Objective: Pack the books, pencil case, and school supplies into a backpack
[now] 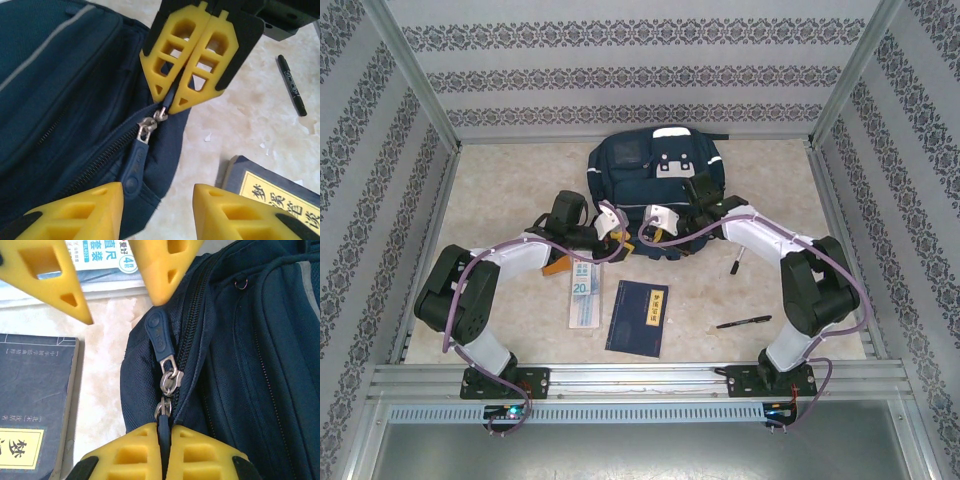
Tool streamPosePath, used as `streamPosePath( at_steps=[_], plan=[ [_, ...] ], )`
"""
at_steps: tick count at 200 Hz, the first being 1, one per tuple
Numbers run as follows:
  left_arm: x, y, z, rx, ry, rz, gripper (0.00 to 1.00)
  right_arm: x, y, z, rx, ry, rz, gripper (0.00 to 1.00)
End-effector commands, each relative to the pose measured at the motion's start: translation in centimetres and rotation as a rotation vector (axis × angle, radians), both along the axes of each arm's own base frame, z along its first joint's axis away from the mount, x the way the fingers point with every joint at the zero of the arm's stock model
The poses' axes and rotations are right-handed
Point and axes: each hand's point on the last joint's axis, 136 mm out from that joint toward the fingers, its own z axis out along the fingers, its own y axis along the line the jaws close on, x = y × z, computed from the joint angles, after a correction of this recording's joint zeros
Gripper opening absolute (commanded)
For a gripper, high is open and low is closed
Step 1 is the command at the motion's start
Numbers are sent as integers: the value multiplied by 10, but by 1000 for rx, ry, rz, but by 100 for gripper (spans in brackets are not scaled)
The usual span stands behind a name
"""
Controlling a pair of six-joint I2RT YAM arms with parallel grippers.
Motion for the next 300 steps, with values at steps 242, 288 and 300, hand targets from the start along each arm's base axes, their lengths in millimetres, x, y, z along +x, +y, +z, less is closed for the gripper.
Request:
streamPosePath(
  at_steps=[242,288,300],
  plan=[
    [23,11,21,150,-193,-8,0,1,-20,17,-15,-171,14,0],
    [38,61,19,190,-133,126,0,5,-34,18,-51,-190,-9,0],
    [45,79,16,240,-124,189,0,4,-37,20,-62,-197,-11,0]
  ],
)
